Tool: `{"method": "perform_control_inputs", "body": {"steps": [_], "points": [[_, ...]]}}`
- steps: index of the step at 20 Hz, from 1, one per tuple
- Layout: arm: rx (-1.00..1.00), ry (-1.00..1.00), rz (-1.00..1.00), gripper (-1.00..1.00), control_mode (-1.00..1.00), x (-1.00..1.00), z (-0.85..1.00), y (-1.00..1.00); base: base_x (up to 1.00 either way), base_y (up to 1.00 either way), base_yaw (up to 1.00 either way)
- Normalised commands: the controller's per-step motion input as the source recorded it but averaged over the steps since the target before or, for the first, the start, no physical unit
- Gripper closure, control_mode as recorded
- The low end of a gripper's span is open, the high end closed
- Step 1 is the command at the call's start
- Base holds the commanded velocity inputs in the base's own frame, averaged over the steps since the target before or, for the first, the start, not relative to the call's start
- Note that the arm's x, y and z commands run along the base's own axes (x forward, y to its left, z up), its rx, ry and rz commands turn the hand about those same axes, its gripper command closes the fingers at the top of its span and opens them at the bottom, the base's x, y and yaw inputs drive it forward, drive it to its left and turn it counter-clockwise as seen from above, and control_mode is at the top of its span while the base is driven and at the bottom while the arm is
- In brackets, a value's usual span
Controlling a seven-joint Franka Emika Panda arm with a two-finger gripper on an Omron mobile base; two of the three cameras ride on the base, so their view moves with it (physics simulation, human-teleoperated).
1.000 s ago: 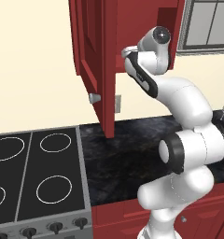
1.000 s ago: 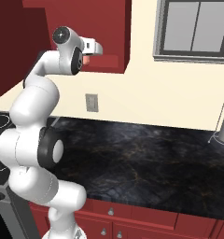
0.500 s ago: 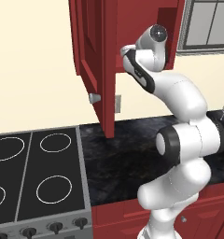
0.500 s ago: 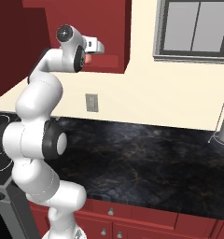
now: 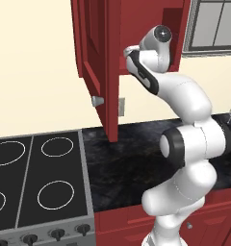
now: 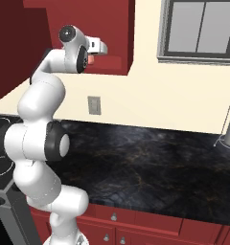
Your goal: Pick up the bar soap and dish brush from the sink, and place them back in the cabinet, and close the cabinet door.
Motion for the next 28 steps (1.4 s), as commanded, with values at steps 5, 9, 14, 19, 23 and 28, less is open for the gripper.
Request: {"method": "perform_control_inputs", "body": {"steps": [5, 9, 14, 19, 23, 28], "points": [[0.0, 0.0, 0.0, 1.0, -1.0, 0.25, 0.0, 0.0, 0.0, 0.0, 0.0], [0.0, 0.0, 0.0, 1.0, -1.0, 0.23, 0.0, 0.0, 0.0, 0.0, 0.0], [0.0, 0.01, 0.0, 1.0, -1.0, 0.17, 0.0, 0.0, 0.0, 0.0, 0.0], [0.0, 0.04, 0.0, 1.0, -1.0, 0.09, 0.0, 0.05, 0.0, 0.0, 0.0], [0.0, 0.06, 0.0, -1.0, -1.0, 0.05, 0.0, 0.12, 0.0, 0.0, 0.0], [0.0, 0.0, 0.0, -1.0, -1.0, 0.0, 0.0, 0.02, 0.0, 0.0, 0.0]]}}
